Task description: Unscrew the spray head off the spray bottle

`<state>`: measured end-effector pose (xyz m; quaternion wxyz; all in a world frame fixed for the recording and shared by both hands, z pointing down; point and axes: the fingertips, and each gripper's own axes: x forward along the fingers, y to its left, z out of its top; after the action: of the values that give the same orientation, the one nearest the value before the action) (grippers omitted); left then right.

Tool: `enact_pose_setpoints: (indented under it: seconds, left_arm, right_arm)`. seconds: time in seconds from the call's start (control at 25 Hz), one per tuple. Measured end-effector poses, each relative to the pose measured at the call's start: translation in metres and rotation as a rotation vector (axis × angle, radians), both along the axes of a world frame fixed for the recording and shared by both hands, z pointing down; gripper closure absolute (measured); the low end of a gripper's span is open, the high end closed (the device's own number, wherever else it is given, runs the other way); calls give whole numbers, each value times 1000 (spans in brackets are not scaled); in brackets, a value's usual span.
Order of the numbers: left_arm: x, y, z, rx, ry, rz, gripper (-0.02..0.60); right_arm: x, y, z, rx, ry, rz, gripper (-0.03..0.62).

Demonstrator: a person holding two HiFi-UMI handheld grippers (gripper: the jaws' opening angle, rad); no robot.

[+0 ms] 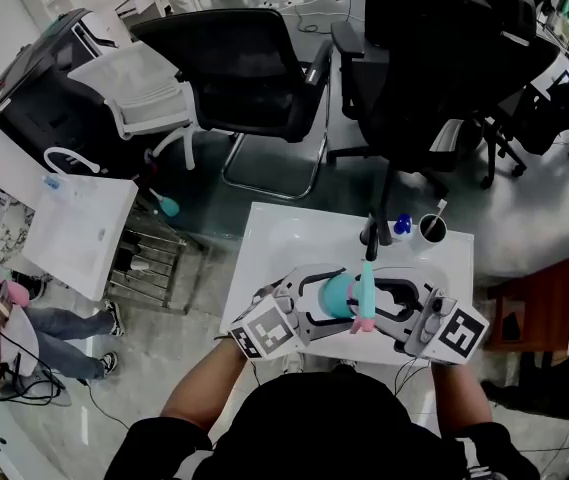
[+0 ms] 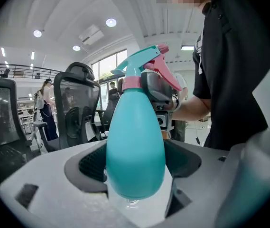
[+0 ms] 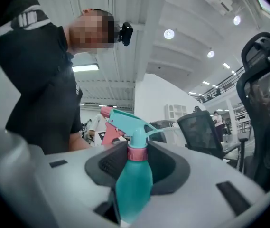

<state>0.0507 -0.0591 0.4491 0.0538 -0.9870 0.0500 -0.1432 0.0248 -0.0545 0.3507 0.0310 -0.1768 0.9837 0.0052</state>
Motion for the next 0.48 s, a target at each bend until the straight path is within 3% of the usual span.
enact_pose_setpoints:
  seconds: [0.32,0.48]
  left_arm:
    - [-2,37,-7,-43,24,223,199]
    - [-3,39,-5,-50,23,232,199]
  right_arm:
    - [-7,32,-6,-25,-9,-248,457]
    - [-9,33,-5,-20,5,-275,457]
